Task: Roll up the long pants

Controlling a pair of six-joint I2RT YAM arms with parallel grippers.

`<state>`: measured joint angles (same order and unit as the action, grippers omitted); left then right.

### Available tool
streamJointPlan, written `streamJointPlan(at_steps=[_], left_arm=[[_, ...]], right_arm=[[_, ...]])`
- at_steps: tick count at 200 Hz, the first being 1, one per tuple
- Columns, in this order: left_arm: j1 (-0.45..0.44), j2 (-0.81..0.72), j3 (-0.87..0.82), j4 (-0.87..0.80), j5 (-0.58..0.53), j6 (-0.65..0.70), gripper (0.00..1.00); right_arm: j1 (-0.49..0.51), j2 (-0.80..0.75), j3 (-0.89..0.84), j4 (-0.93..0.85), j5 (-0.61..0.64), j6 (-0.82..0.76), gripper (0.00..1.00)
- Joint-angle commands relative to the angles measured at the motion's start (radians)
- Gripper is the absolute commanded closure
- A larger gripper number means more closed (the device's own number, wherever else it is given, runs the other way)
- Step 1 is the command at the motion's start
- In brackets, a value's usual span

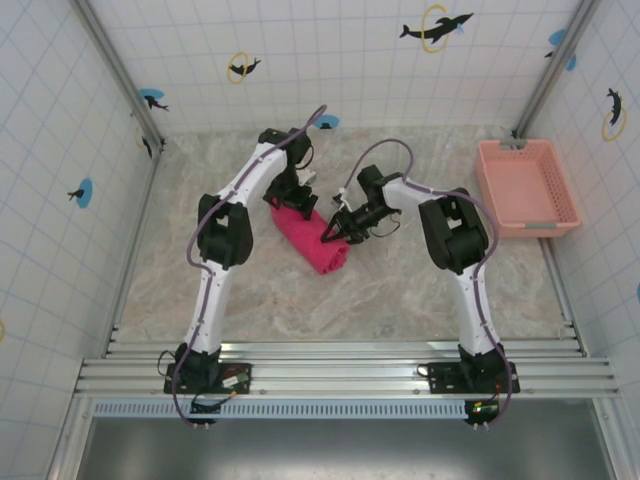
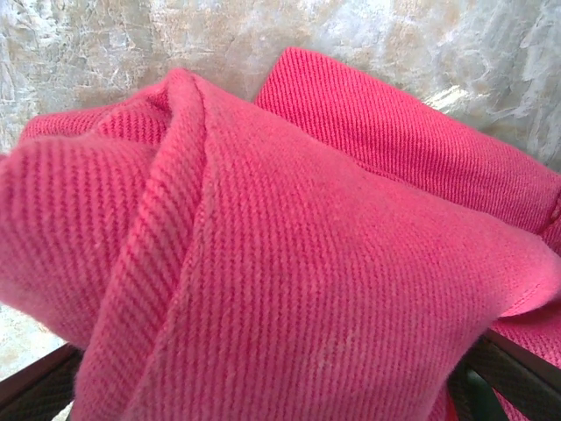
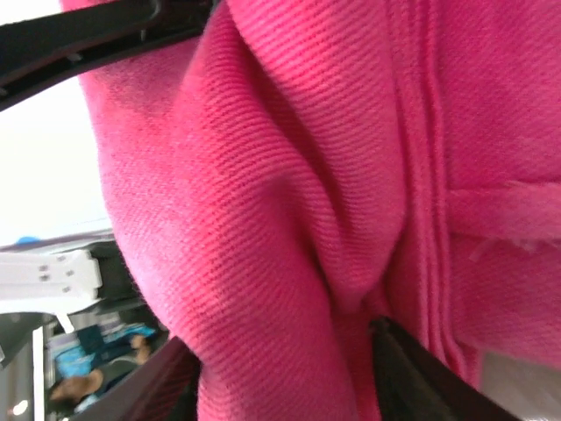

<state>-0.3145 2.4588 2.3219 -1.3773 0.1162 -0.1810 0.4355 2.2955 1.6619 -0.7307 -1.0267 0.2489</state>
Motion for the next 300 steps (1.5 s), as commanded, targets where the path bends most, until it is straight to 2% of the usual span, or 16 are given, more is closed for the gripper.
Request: streamJointPlan(at_steps=[1, 27, 82, 86, 89, 153, 157, 161, 198, 249, 274, 293, 300], left_arm=[[-0.013, 0.122, -0.021, 0.039, -0.021, -0.014, 0.08], [-0.012, 0.142, 0.001, 0.031, -0.017, -0.010, 0.08], [-0.013, 0.146, -0.001, 0.017, -0.029, 0.009, 0.09], [-0.014, 0.147, -0.001, 0.015, -0.030, 0.010, 0.09], [-0.013, 0.147, -0.003, 0.015, -0.029, 0.011, 0.09], [-0.014, 0.145, -0.030, 0.018, -0.026, 0.018, 0.09], [-0.014, 0.144, -0.033, 0.020, -0.025, 0.018, 0.09], [-0.015, 0.144, -0.035, 0.019, -0.024, 0.018, 0.09], [-0.015, 0.134, -0.067, 0.025, -0.023, 0.023, 0.08], [-0.015, 0.135, -0.082, 0.033, -0.017, 0.037, 0.09], [-0.015, 0.135, -0.088, 0.032, -0.007, 0.039, 0.09], [-0.015, 0.134, -0.098, 0.030, 0.001, 0.040, 0.08], [-0.014, 0.131, -0.102, 0.033, 0.003, 0.041, 0.09]], right_arm=[[-0.015, -0.047, 0.031, -0.134, 0.376, -0.059, 0.41], [-0.028, -0.117, 0.039, -0.147, 0.419, -0.028, 0.31], [-0.016, -0.149, -0.071, -0.119, 0.354, 0.005, 0.26], [-0.010, -0.154, -0.074, -0.108, 0.338, 0.006, 0.19], [-0.005, -0.155, -0.072, -0.106, 0.332, 0.006, 0.18], [0.086, -0.107, -0.001, -0.089, 0.271, 0.087, 0.14], [0.092, -0.104, 0.001, -0.084, 0.261, 0.090, 0.06], [0.098, -0.101, 0.001, -0.080, 0.258, 0.096, 0.04], [0.140, -0.104, -0.033, 0.041, 0.256, 0.211, 0.04], [0.195, -0.006, -0.003, 0.005, 0.328, 0.208, 0.05], [0.225, 0.058, 0.035, -0.028, 0.405, 0.205, 0.06], [0.243, 0.098, 0.075, -0.046, 0.440, 0.221, 0.11], [0.249, 0.111, 0.088, -0.049, 0.451, 0.226, 0.19]])
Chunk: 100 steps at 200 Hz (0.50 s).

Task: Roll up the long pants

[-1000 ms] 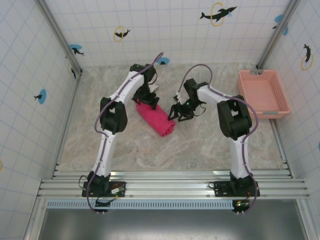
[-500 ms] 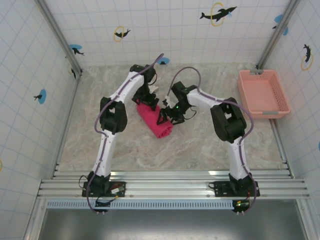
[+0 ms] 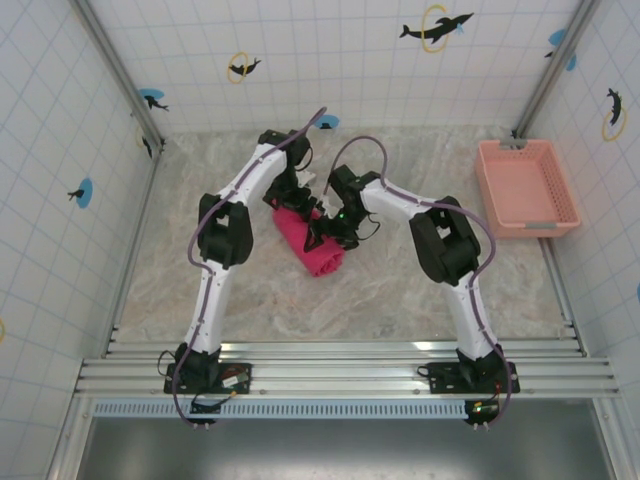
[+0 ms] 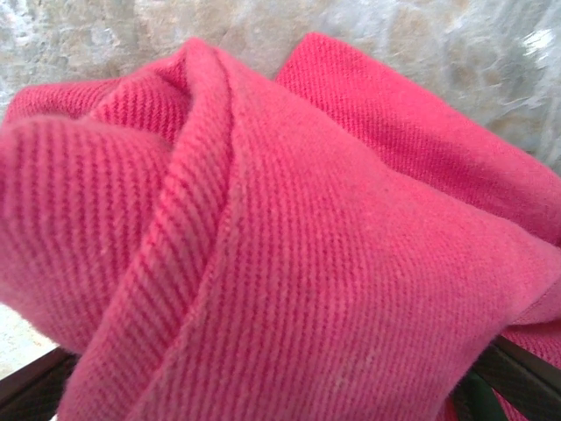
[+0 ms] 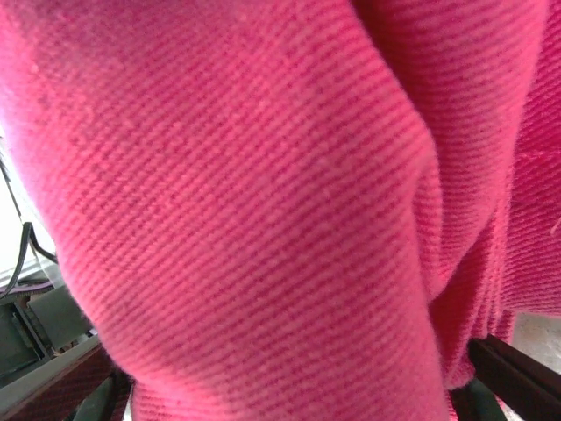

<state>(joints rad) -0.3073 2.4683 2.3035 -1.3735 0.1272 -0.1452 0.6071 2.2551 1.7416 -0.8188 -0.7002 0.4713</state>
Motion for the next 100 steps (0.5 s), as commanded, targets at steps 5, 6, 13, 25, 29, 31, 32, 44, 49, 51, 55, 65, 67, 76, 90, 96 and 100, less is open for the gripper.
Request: streamJointPlan(at_steps=[5, 6, 13, 25, 29, 31, 32, 44, 49, 51, 55, 65, 67, 76, 90, 96, 100], left_arm=[[-0.021, 0.120, -0.087, 0.031, -0.007, 0.006, 0.08], [-0.022, 0.120, -0.088, 0.031, -0.006, 0.006, 0.08], [-0.022, 0.118, -0.088, 0.034, -0.003, 0.007, 0.08], [-0.022, 0.113, -0.089, 0.033, -0.003, 0.008, 0.09], [-0.021, 0.113, -0.088, 0.033, -0.003, 0.010, 0.09], [-0.020, 0.112, -0.088, 0.032, -0.003, 0.010, 0.08], [-0.021, 0.111, -0.088, 0.032, -0.003, 0.011, 0.08], [-0.021, 0.107, -0.089, 0.030, -0.002, 0.011, 0.08], [-0.020, 0.106, -0.088, 0.030, 0.000, 0.012, 0.08], [-0.019, 0.104, -0.088, 0.030, 0.002, 0.011, 0.08], [-0.018, 0.102, -0.089, 0.030, 0.005, 0.011, 0.09], [-0.014, 0.093, -0.088, 0.028, 0.012, 0.011, 0.08], [-0.012, 0.092, -0.088, 0.028, 0.015, 0.010, 0.08], [-0.008, 0.081, -0.086, 0.030, 0.018, 0.010, 0.09], [0.010, 0.058, -0.073, 0.030, 0.017, 0.004, 0.08], [0.025, 0.043, -0.067, 0.033, 0.022, -0.004, 0.08], [0.036, 0.030, -0.065, 0.036, 0.030, -0.014, 0.07]], right_arm=[[0.082, 0.162, 0.017, 0.040, 0.123, 0.000, 0.23], [0.083, 0.165, 0.020, 0.041, 0.125, 0.000, 0.24], [0.087, 0.182, 0.039, 0.026, 0.139, 0.001, 0.31], [0.094, 0.204, 0.056, 0.025, 0.138, 0.003, 0.51], [0.096, 0.211, 0.060, 0.023, 0.138, 0.006, 0.57], [0.097, 0.215, 0.062, 0.023, 0.139, 0.006, 0.60], [0.098, 0.216, 0.063, 0.024, 0.140, 0.007, 0.61], [0.101, 0.226, 0.064, 0.032, 0.136, 0.013, 0.72], [0.102, 0.228, 0.063, 0.032, 0.139, 0.012, 0.78], [0.102, 0.228, 0.062, 0.032, 0.142, 0.012, 0.81], [0.103, 0.227, 0.059, 0.036, 0.145, 0.011, 0.85], [0.100, 0.225, 0.047, 0.059, 0.132, 0.007, 0.98], [0.099, 0.223, 0.046, 0.061, 0.129, 0.007, 1.00], [0.096, 0.217, 0.036, 0.085, 0.117, 0.005, 1.00], [0.087, 0.197, 0.023, 0.111, 0.098, -0.008, 1.00], [0.084, 0.187, 0.020, 0.120, 0.093, -0.012, 1.00], [0.079, 0.176, 0.016, 0.128, 0.085, -0.015, 1.00]])
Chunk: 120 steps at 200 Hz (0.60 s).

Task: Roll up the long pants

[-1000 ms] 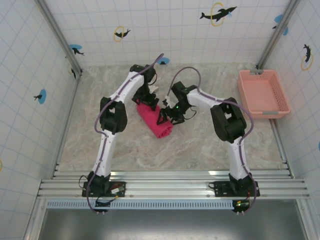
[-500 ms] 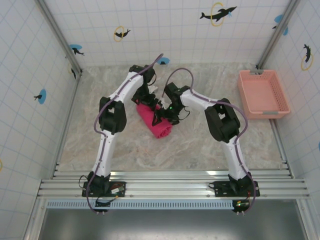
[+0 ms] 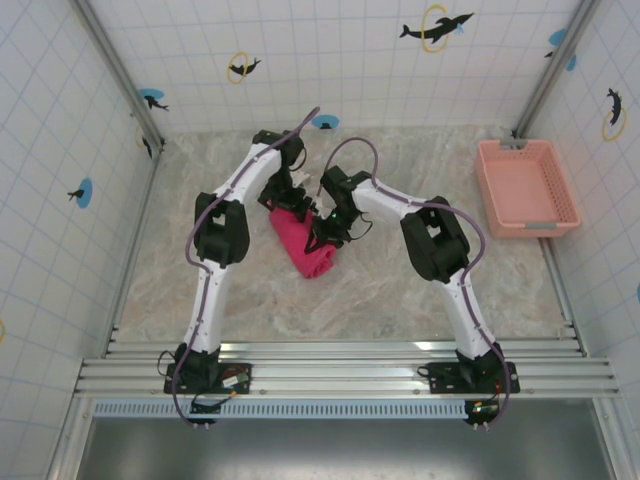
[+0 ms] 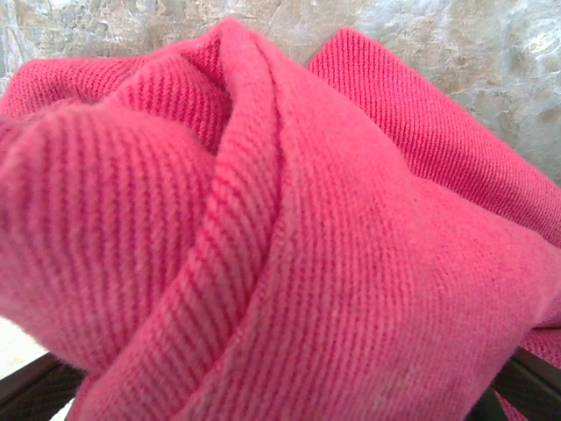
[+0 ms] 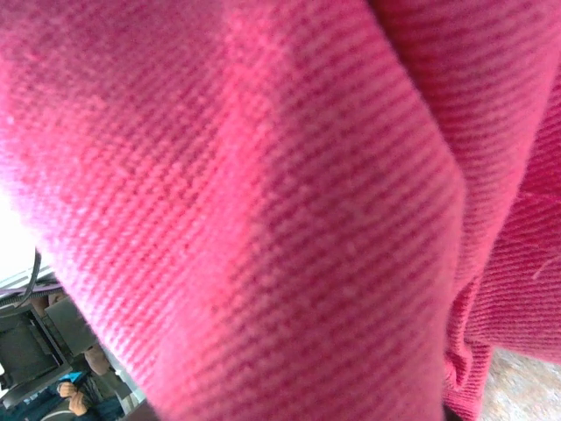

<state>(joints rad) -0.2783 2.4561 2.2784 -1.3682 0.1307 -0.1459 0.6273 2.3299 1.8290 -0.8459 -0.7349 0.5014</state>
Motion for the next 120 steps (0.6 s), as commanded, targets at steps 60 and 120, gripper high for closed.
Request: streamJointPlan(at_steps=[60, 120], left_arm=[[0.272, -0.255, -0.062, 0.270, 0.247, -0.259, 0.03], [0.326, -0.407, -0.190, 0.409, 0.246, -0.348, 0.03]], right_arm=[[-0.024, -0.061, 0.011, 0.098, 0.150, -0.087, 1.00], [-0.079, -0.109, 0.098, 0.038, 0.149, -0.102, 1.00]])
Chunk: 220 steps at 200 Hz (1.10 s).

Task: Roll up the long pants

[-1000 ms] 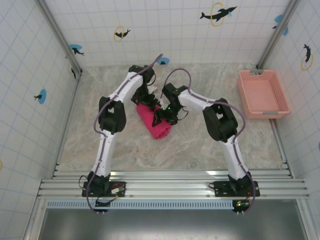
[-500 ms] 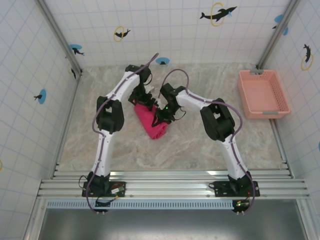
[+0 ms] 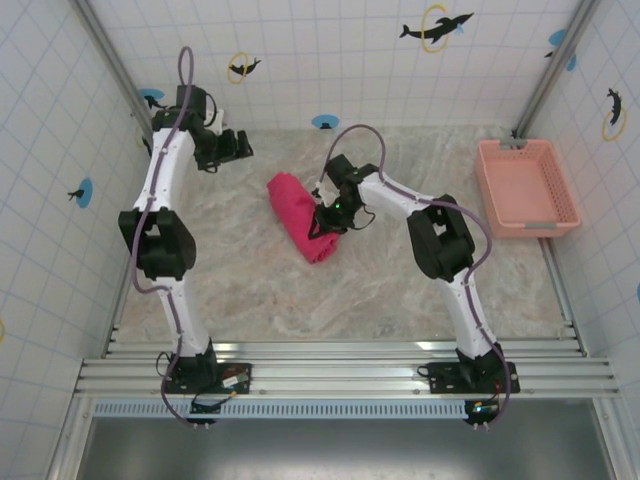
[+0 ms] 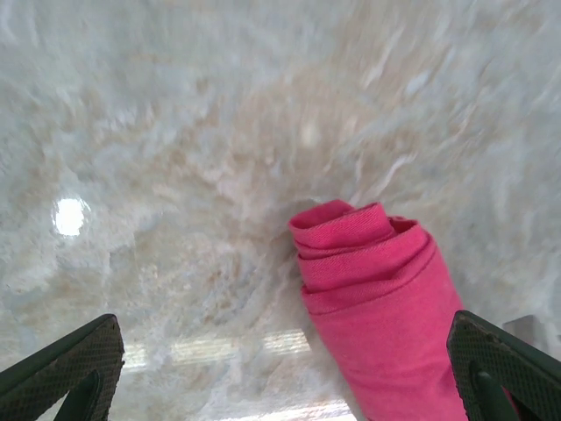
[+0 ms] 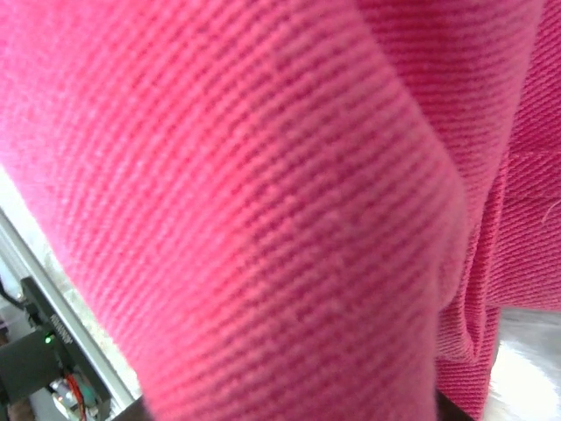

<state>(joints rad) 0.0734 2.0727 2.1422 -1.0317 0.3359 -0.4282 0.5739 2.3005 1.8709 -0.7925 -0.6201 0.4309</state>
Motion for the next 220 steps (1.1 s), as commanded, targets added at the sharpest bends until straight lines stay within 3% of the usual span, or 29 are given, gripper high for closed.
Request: streamJointPlan(at_steps=[1, 86, 141, 180, 220], left_arm=[[-0.026, -0.025, -0.057, 0.076, 0.041, -0.066, 0.03], [-0.025, -0.102, -0.254, 0.105, 0.048, -0.001, 0.03], [-0.024, -0.109, -0.317, 0.114, 0.072, 0.012, 0.03], [-0.026, -0.112, -0.322, 0.092, 0.075, 0.023, 0.03], [-0.025, -0.138, -0.387, 0.087, 0.078, 0.037, 0.03]], right_arm=[[-0.026, -0.081, 0.056, -0.015, 0.034, -0.032, 1.00], [-0.241, -0.240, 0.278, -0.221, 0.136, -0.107, 1.00], [-0.375, -0.319, 0.279, -0.217, 0.127, -0.088, 1.00], [-0.539, -0.366, 0.381, -0.259, 0.131, -0.091, 1.00], [-0.733, -0.450, 0.378, -0.272, 0.133, -0.101, 1.00]])
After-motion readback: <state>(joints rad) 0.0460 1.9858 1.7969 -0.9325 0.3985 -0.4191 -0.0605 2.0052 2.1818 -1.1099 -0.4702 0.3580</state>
